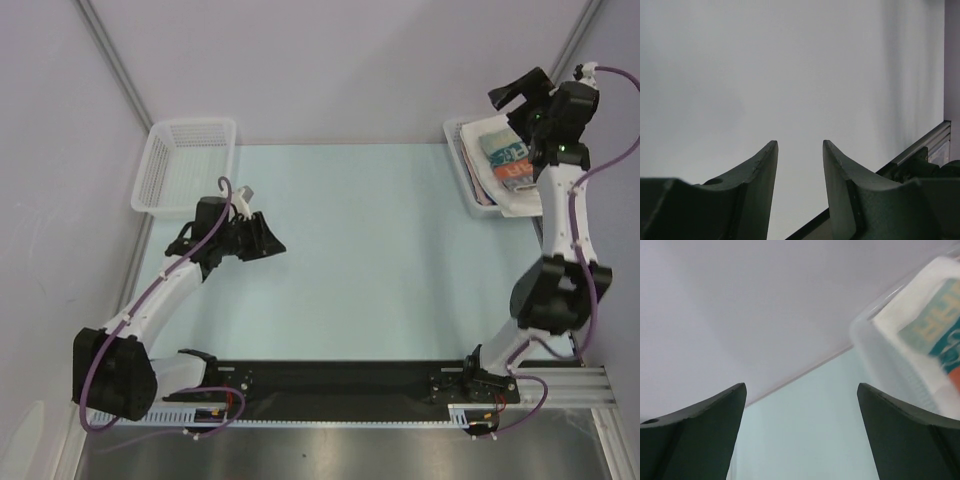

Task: Fold and stack the towels
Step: Neatly place the folded towel into the bin

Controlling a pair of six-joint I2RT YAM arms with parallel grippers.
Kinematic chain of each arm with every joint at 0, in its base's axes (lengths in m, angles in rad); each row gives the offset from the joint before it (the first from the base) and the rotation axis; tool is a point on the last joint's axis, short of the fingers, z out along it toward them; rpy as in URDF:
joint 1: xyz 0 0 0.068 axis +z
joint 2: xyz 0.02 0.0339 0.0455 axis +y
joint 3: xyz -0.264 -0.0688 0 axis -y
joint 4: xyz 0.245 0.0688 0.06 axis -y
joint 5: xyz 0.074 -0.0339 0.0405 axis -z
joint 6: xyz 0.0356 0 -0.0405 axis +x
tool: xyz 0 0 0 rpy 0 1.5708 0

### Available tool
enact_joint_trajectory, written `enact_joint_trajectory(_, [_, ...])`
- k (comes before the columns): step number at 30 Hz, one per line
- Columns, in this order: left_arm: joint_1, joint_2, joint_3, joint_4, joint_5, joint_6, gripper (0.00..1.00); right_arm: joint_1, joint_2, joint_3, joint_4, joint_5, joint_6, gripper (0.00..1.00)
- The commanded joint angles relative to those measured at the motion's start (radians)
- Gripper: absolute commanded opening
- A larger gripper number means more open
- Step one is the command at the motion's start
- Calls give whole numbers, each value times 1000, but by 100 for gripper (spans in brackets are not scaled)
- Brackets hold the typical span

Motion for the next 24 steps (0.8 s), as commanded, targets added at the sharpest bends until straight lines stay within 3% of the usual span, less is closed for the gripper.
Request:
enact_joint_trajectory(1, [8,-38,69,-11,-19,37,47,90,-225,-269,-15,42,-73,100])
enact_joint_trajectory(5, [6,-50,112,-35,-19,62,48,249,-506,-524,-37,170,-137,100])
enact_joint_trajectory(9, [6,-70,132,-52,-74,102,48,386,-693,-789,-26,242,-119,100])
enact_joint_trajectory(12, [6,-95,123,-51,-91,125,49,447,-788,-885,-16,279,-116,100])
enact_joint_trajectory(15, [6,-128,94,-23,-113,134,48,457,-823,-955,-15,287,-113,100])
enact_joint_trajectory(24, [6,-145,89,-37,-139,158,48,457,-780,-962,-26,285,-145,100])
